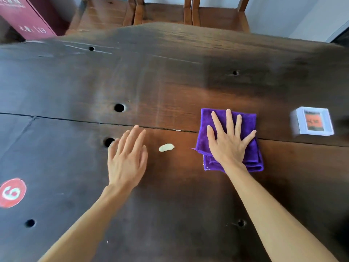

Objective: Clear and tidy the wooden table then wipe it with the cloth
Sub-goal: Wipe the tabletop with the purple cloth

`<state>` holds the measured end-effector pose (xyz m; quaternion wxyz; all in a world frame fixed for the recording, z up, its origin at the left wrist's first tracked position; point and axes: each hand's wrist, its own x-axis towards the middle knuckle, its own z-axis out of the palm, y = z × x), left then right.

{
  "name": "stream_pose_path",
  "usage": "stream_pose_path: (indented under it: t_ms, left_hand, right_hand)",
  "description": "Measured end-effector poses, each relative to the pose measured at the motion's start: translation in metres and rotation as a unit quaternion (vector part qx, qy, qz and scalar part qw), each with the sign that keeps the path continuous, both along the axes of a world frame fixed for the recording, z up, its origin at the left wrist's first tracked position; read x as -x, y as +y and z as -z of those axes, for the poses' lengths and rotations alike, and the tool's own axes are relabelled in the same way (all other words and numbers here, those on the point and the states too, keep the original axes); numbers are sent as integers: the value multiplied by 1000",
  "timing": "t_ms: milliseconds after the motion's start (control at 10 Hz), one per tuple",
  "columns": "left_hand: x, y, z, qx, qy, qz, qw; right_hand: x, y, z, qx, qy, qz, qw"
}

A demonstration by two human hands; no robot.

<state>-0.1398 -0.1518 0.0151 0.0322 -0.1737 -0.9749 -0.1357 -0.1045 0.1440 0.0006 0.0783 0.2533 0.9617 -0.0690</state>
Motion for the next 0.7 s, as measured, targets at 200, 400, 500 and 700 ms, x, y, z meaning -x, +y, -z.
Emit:
stream_pose_path:
  t_ms: [200, 400, 500, 700]
  left_hand:
    - [-4, -68, 24, 103, -75, -34, 991]
    - [-5, -69, 23, 90, -86, -38, 992]
    - [-4, -68, 23, 91, -90, -40, 991]
    - [-4, -68, 23, 92, -96, -40, 990]
  right_hand:
    - [-77, -61, 0, -9, -15, 15, 1000]
    - [-188, -131, -8, 9, -51, -16, 999]
    - [-259, -168, -8, 1, -70, -22, 997]
    - [-402, -259, 52, 139, -145, 41, 979]
